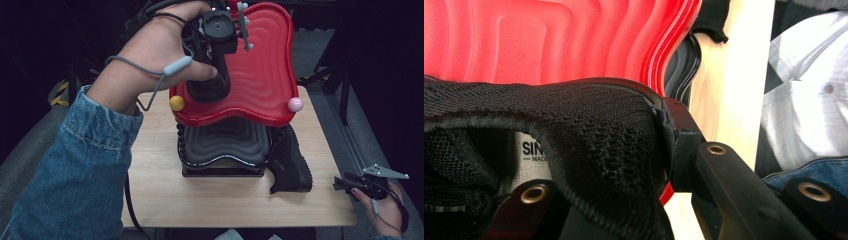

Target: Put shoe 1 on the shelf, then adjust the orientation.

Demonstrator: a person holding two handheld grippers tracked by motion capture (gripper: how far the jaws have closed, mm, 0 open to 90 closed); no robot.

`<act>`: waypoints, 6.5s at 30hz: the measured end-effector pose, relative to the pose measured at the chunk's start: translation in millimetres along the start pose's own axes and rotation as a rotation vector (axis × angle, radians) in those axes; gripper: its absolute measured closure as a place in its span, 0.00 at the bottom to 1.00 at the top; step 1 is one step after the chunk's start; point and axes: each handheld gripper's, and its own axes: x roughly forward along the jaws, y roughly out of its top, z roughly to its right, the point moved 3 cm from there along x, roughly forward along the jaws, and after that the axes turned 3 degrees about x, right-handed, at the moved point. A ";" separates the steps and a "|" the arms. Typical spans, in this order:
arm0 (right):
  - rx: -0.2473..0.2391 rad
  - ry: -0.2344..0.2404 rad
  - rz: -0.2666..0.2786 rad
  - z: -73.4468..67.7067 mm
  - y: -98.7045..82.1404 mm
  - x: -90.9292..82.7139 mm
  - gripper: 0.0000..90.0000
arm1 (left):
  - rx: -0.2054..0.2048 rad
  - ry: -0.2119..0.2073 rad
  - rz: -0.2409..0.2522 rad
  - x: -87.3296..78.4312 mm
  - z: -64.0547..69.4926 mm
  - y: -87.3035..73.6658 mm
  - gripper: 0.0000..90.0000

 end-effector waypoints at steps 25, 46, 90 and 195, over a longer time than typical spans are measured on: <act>-0.002 0.002 -0.008 -0.7 -3.4 -2.3 0.56 | 0.078 -0.041 0.027 33.5 -6.9 14.6 0.89; -0.009 0.001 -0.006 -1.1 -2.8 -1.8 0.55 | 0.070 -0.078 0.018 51.6 -7.6 11.3 0.88; -0.091 0.050 -0.004 -19.7 29.5 26.9 0.53 | -0.191 0.030 0.196 -27.0 10.0 -51.1 0.43; -0.349 0.225 -0.150 -86.7 101.7 -15.0 1.00 | -0.625 -0.127 0.192 270.7 81.1 -270.5 0.43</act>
